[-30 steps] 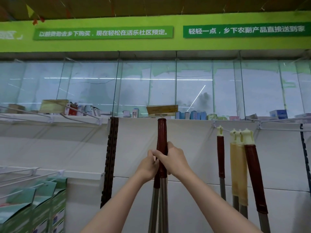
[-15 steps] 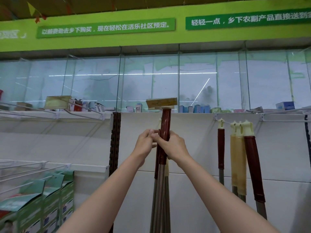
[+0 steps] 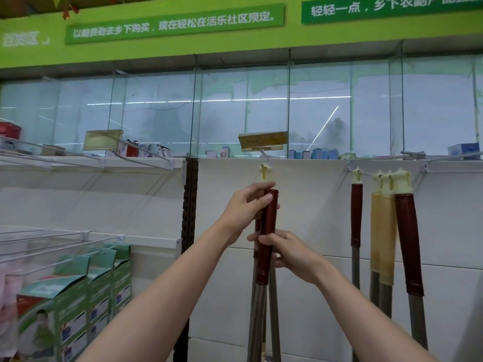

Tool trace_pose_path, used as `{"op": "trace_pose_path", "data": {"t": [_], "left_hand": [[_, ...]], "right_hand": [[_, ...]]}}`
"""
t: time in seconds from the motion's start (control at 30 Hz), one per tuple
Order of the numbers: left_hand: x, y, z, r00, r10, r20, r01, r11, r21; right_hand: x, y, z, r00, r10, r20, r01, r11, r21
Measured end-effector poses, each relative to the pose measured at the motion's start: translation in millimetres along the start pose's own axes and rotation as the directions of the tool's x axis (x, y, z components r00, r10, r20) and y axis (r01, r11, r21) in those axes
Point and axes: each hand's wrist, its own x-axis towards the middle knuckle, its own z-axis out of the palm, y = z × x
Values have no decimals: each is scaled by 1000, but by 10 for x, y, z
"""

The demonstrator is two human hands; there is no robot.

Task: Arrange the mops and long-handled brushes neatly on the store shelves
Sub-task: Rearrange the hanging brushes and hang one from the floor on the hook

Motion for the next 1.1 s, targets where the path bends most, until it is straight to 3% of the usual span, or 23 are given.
{"op": "trace_pose_path", "data": {"t": [0.17, 0.43, 0.8, 1.1], "left_hand": [[-117, -86, -14, 999, 13, -46, -11, 999, 41], [-319, -254, -59, 1000, -13, -9, 13, 999, 49], [-620, -708, -34, 995, -95, 39, 87, 983, 164], [-750, -823, 34, 990, -142, 13, 135, 960, 245]], "right_hand": [[-59, 99, -3, 1000, 0, 10, 1, 1000, -11], [-180, 265, -7, 996, -35, 80, 37, 999, -28], [-371, 758, 148, 990, 103, 100, -103, 995, -13], [-420, 867, 237, 981, 190, 40, -182, 971, -153]]}}
